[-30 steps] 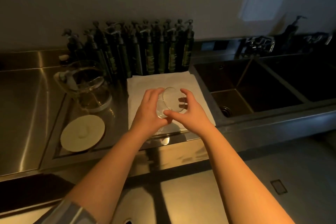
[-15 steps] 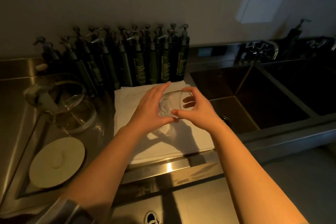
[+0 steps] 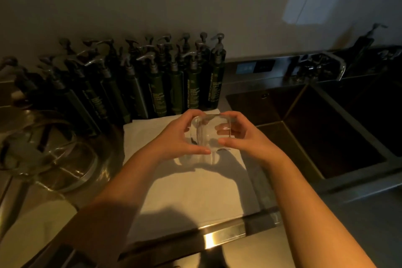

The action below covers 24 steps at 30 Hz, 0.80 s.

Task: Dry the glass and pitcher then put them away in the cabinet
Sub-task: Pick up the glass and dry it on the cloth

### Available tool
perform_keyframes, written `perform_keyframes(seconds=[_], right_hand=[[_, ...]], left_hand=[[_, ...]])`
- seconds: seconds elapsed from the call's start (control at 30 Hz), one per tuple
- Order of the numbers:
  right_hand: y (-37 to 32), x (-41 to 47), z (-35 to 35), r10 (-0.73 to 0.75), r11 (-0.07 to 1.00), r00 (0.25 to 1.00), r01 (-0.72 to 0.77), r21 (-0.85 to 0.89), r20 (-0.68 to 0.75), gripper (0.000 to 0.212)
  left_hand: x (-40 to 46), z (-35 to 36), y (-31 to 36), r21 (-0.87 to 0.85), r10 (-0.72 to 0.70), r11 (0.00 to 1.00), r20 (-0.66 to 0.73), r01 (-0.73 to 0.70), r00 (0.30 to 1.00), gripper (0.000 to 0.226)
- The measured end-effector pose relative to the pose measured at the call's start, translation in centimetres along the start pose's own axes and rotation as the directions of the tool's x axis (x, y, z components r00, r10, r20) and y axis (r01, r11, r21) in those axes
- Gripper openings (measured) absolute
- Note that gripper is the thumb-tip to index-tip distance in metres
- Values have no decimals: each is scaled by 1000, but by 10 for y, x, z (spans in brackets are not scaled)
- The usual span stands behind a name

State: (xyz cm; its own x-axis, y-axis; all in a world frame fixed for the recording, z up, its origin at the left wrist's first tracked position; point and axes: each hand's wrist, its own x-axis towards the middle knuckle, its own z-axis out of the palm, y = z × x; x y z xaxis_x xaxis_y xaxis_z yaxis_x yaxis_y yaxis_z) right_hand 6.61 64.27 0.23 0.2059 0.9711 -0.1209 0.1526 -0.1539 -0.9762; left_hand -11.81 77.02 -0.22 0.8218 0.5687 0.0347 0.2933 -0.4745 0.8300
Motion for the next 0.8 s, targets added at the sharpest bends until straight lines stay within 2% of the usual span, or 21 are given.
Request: perform_keyframes(seconds=[0.17, 0.3, 0.4, 0.47, 0.57, 0.67, 0.8], right_hand=[[-3, 14, -30, 48, 985, 990, -26, -168, 133, 62], [-3, 32, -49, 52, 898, 993, 2, -439, 111, 82], [-1, 49, -50, -51, 827, 993, 104, -553, 110, 87], [4, 59, -45, -105, 799, 988, 151, -583, 112, 80], [16, 72, -43, -98, 826, 993, 115, -552, 61, 73], [26, 85, -45, -83, 856, 995, 99, -508, 54, 70], [43, 102, -46, -39, 884, 998, 58, -463, 49, 67]], left_hand=[[19, 6, 0, -42, -29, 999, -17, 28, 999, 85], [35, 11, 3, 154, -16, 988, -63, 26, 998, 86], [51, 17, 4, 276, 2, 961, -46, 11, 999, 90], [61, 21, 2, 318, 8, 948, -39, 5, 999, 94], [73, 23, -5, 332, -37, 942, -68, 57, 997, 106], [81, 26, -15, 277, -99, 952, -121, 129, 988, 113], [94, 35, -28, 209, -168, 955, -205, 211, 964, 111]])
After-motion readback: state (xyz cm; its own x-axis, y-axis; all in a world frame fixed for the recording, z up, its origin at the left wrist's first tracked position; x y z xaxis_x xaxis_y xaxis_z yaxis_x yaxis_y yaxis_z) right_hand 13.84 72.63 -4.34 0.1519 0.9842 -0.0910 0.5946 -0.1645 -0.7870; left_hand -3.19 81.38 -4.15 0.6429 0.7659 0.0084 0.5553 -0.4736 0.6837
